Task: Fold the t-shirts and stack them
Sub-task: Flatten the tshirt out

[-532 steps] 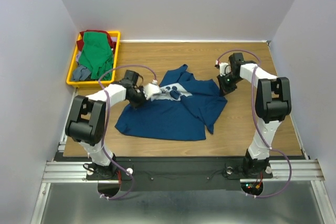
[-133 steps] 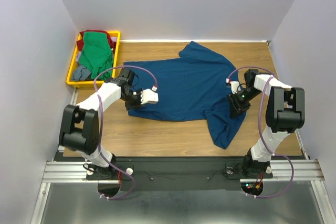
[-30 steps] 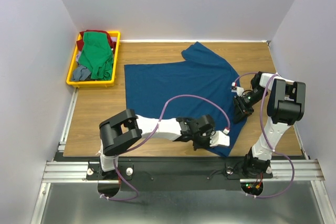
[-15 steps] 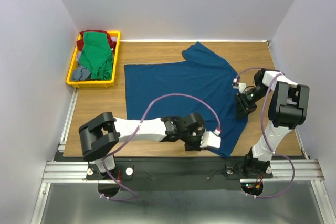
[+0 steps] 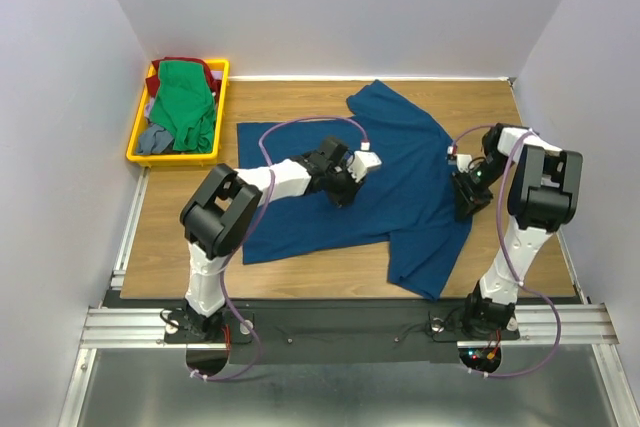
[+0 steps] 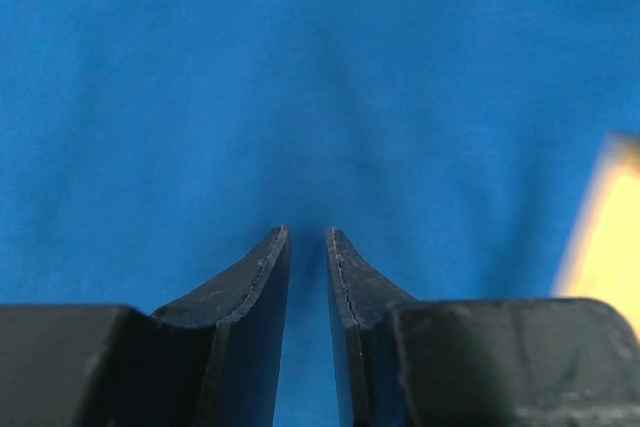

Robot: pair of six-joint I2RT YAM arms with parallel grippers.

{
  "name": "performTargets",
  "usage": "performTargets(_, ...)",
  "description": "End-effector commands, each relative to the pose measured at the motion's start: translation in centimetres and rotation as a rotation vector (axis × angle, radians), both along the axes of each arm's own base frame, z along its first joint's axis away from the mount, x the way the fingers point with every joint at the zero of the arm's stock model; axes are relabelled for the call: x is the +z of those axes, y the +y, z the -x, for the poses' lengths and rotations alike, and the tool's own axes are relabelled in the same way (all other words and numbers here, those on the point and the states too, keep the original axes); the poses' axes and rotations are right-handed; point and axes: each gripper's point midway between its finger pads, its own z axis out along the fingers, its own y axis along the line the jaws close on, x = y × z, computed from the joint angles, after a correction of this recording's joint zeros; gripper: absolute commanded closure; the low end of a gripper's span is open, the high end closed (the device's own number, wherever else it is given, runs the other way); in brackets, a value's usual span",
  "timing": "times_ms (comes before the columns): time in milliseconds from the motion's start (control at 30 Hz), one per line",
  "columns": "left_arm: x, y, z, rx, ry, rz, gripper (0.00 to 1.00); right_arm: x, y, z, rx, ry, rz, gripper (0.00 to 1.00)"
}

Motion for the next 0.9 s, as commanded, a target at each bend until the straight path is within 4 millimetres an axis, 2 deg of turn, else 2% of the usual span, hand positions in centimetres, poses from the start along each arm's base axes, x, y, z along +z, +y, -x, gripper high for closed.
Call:
performTargets(0,-0.1,1.4,-3.0,0.104,0.03,-0.012,0.69,-1.7,-2.6,-7.5,-0.061,-0.147,0.095,0.63)
performTargets(33,0.0,1.6,-4.1,0.128,0.023,-0.012,0.69,-1.7,-2.7,-8.5,-0.067,-0.159,0.1,0.63)
performTargets(67,-0.2,2.1,-4.7,0.15,0.034,-0.017,0.69,-2.8,-2.8,-9.0,-0.084,-0.131,0.1,0.63)
performTargets(100,-0.5,2.7,-5.5,0.171,0.042,-0.023,0.7,-2.7,-3.0,-10.3,-0.09,-0.152,0.105,0.63)
performTargets(133,-1.4,3.3,-6.1,0.193,0.059,-0.037,0.7,-2.8,-3.1,-11.3,-0.095,-0.165,0.106,0.63)
performTargets(167,-1.2,4.3,-7.7,0.235,0.063,-0.03,0.7,-2.9,-3.2,-13.7,-0.105,-0.2,0.113,0.63)
performTargets(233,-1.4,5.1,-9.7,0.272,0.066,-0.032,0.7,-3.2,-3.0,-16.2,-0.12,-0.228,0.11,0.63)
performTargets(267,-1.5,6.1,-10.8,0.303,0.067,-0.029,0.7,-2.7,-2.8,-19.1,-0.142,-0.28,0.102,0.63)
performTargets(333,-1.9,6.6,-11.9,0.329,0.081,-0.026,0.7,-1.7,-2.6,-21.8,-0.168,-0.337,0.092,0.61)
performTargets(367,-1.1,6.3,-12.7,0.33,0.072,-0.004,0.7,-1.0,-2.6,-22.9,-0.18,-0.364,0.092,0.6)
performTargets(400,-0.9,6.4,-12.9,0.332,0.075,-0.001,0.7,0.9,-3.0,-24.4,-0.195,-0.411,0.102,0.59)
performTargets(433,-0.4,6.1,-13.2,0.333,0.073,0.011,0.7,2.4,-3.2,-24.7,-0.198,-0.439,0.116,0.56)
performTargets(467,-0.3,5.9,-13.2,0.33,0.077,0.018,0.7,3.6,-3.3,-24.4,-0.198,-0.446,0.124,0.55)
performTargets(500,0.2,5.8,-13.2,0.334,0.076,0.028,0.7,3.6,-3.2,-23.1,-0.193,-0.42,0.123,0.53)
performTargets(533,0.8,5.6,-13.3,0.341,0.075,0.042,0.69,7.0,-2.9,-22.3,-0.186,-0.471,0.122,0.5)
performTargets(567,0.9,5.5,-13.0,0.338,0.078,0.048,0.69,7.4,-2.6,-21.0,-0.183,-0.455,0.116,0.5)
performTargets(600,1.1,5.4,-13.0,0.339,0.074,0.059,0.69,6.7,-1.8,-18.4,-0.18,-0.395,0.091,0.5)
performTargets(633,1.7,5.5,-13.0,0.343,0.064,0.069,0.69,6.8,-1.3,-16.8,-0.18,-0.368,0.075,0.5)
performTargets(667,1.5,5.5,-12.8,0.346,0.065,0.075,0.69,8.8,-0.8,-15.4,-0.176,-0.396,0.064,0.5)
performTargets(700,1.4,5.5,-12.6,0.344,0.066,0.075,0.69,8.8,-0.1,-14.1,-0.175,-0.377,0.034,0.5)
performTargets(733,1.2,5.6,-12.2,0.348,0.067,0.068,0.69,7.1,0.6,-11.4,-0.181,-0.296,0.014,0.51)
performTargets(800,1.1,5.5,-12.0,0.344,0.061,0.066,0.69,7.1,1.4,-9.5,-0.201,-0.266,-0.007,0.52)
performTargets(867,0.7,5.6,-11.7,0.349,0.058,0.051,0.69,5.8,2.1,-7.6,-0.211,-0.21,-0.018,0.53)
